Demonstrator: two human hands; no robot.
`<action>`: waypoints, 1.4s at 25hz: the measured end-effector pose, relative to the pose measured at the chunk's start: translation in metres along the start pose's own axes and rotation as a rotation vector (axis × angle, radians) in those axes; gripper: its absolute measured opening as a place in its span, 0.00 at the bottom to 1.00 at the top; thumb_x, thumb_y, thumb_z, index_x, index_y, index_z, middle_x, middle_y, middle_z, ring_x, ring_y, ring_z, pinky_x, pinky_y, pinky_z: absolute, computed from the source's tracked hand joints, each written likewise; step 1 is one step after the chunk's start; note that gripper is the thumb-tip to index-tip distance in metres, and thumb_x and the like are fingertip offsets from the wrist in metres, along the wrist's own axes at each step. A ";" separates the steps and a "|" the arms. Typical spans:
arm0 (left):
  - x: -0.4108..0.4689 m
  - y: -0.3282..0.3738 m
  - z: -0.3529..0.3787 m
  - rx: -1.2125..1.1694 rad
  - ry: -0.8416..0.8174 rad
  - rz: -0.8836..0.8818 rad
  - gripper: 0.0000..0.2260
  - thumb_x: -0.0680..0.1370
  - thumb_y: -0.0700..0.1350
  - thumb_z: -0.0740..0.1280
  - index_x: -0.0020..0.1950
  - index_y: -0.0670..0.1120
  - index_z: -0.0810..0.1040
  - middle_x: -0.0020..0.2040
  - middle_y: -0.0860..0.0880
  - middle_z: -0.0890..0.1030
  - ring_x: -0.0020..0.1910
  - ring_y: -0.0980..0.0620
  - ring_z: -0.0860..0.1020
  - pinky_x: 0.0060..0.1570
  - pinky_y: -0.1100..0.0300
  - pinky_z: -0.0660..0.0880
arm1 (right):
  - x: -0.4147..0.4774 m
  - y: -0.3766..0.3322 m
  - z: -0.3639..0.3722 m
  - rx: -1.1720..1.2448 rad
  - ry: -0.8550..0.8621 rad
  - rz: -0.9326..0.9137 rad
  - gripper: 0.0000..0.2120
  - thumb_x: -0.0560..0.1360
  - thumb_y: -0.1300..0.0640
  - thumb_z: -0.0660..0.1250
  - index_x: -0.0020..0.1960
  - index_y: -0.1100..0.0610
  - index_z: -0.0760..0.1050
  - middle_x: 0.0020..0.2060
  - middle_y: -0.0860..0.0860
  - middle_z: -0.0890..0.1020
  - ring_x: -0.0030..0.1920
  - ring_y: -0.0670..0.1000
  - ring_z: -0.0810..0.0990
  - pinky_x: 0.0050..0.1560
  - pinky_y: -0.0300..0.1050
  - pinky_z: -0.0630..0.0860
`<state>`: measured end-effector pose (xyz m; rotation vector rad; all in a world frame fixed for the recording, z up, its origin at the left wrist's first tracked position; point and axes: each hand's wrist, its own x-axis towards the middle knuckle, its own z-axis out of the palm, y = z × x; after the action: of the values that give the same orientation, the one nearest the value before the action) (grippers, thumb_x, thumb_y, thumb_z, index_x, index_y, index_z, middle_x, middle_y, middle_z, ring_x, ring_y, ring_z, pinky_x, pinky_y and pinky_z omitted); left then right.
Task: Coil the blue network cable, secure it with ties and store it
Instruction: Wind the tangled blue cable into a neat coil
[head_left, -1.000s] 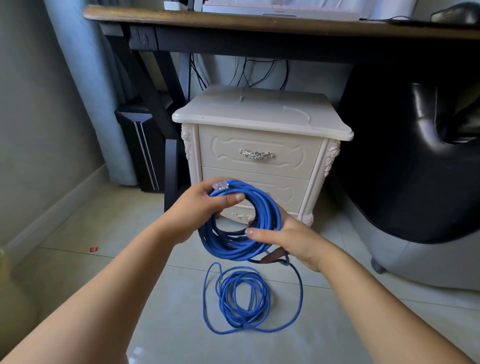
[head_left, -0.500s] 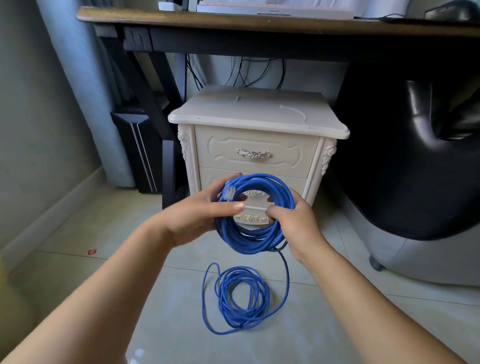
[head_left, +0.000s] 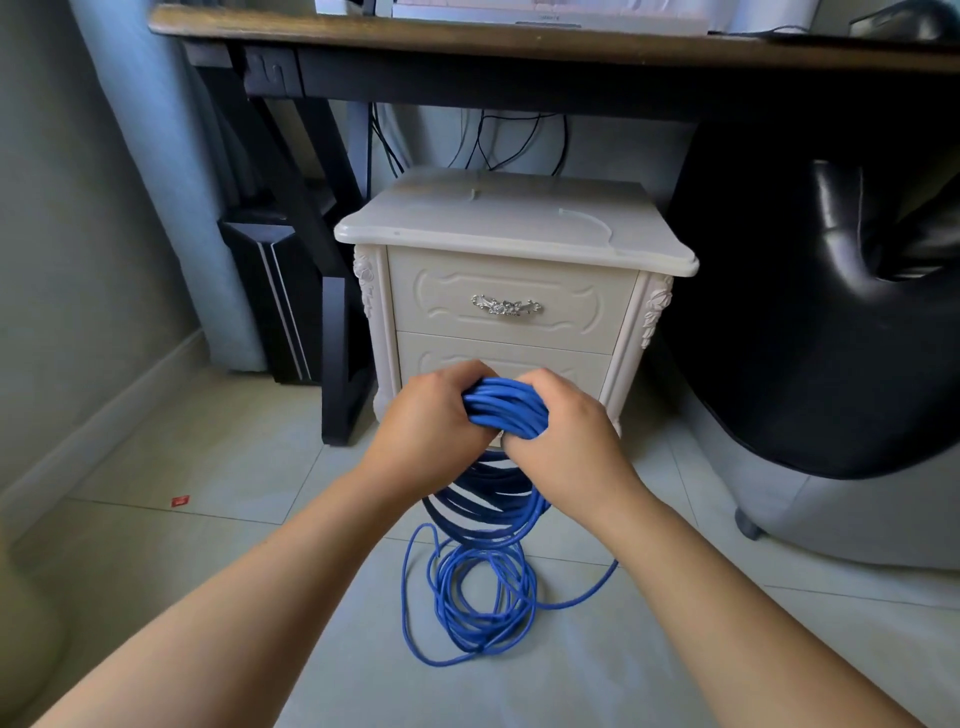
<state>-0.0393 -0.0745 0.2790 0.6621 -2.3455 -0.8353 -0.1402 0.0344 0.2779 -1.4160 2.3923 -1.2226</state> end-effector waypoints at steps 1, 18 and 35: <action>0.001 0.000 -0.001 -0.033 0.010 -0.018 0.09 0.71 0.41 0.68 0.47 0.54 0.80 0.37 0.54 0.82 0.39 0.52 0.79 0.41 0.51 0.77 | 0.001 0.000 -0.003 0.052 0.003 0.032 0.16 0.69 0.59 0.70 0.55 0.49 0.72 0.46 0.43 0.78 0.44 0.46 0.75 0.42 0.31 0.69; -0.001 0.012 0.014 -0.833 0.249 -0.652 0.03 0.76 0.43 0.70 0.45 0.46 0.78 0.31 0.48 0.71 0.31 0.48 0.71 0.34 0.57 0.71 | 0.001 0.016 0.004 0.941 -0.063 0.492 0.12 0.70 0.68 0.72 0.48 0.57 0.74 0.37 0.53 0.77 0.40 0.53 0.78 0.51 0.52 0.77; -0.001 -0.001 -0.001 -0.054 -0.022 -0.005 0.14 0.70 0.40 0.71 0.51 0.54 0.77 0.39 0.57 0.81 0.39 0.58 0.78 0.41 0.58 0.76 | 0.002 0.003 -0.011 0.221 -0.133 0.160 0.21 0.69 0.58 0.72 0.60 0.47 0.71 0.51 0.46 0.80 0.47 0.46 0.80 0.46 0.34 0.74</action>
<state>-0.0379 -0.0752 0.2791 0.6395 -2.3330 -0.9090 -0.1485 0.0396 0.2835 -1.1781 2.1589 -1.2646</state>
